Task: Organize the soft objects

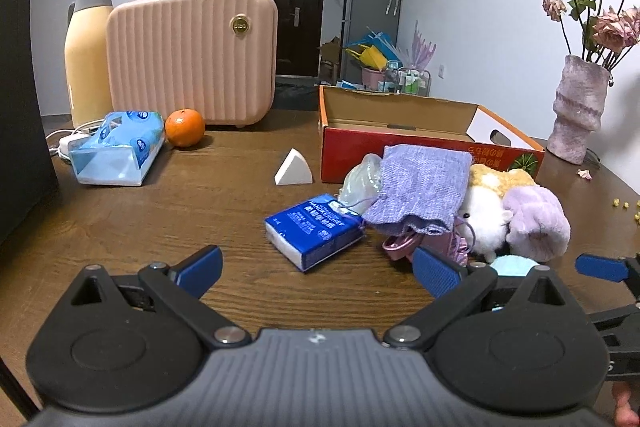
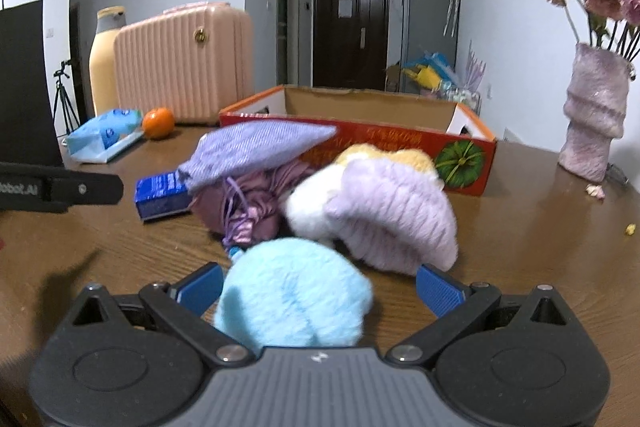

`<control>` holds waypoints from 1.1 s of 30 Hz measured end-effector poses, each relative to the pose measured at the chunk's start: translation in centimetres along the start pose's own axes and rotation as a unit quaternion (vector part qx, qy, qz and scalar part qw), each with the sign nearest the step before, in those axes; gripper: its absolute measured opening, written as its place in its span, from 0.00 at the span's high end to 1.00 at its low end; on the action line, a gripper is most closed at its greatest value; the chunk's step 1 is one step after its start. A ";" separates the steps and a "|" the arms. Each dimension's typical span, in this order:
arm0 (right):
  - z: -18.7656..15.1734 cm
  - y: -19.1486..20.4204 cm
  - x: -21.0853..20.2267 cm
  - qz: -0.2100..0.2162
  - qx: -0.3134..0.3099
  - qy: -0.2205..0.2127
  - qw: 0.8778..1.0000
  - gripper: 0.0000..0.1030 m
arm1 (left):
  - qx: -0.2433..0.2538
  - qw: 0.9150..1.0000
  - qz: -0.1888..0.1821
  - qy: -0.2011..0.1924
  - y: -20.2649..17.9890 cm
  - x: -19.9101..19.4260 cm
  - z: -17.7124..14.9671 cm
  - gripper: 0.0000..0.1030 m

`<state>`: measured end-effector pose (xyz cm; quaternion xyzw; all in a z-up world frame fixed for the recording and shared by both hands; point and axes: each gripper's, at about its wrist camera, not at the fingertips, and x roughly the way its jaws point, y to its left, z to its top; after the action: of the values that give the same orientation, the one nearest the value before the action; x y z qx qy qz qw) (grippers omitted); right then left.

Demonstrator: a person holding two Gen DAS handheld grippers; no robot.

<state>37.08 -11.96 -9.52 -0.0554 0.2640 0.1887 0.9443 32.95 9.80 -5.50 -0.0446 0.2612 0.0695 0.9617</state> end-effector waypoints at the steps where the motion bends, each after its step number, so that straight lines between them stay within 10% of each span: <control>1: 0.0 0.1 0.3 0.003 0.003 0.006 1.000 0.00 | -0.001 1.000 -0.001 0.001 0.2 0.0 0.0 0.00; 8: 0.3 0.8 2.3 0.014 0.018 0.041 0.999 0.02 | 0.001 1.000 -0.002 0.008 1.4 0.3 -0.1 0.00; 15: 0.0 1.7 2.5 0.013 0.000 0.050 0.999 0.24 | -0.012 1.000 -0.004 0.013 2.4 0.5 0.1 0.00; 33: 0.8 0.9 0.1 0.014 0.003 -0.002 1.000 0.26 | -0.013 1.000 0.009 0.011 2.2 0.7 -0.2 0.00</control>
<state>37.21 -10.98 -8.93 -0.0480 0.2634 0.2014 0.9422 33.16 12.00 -6.15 -0.0558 0.2712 0.0814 0.9575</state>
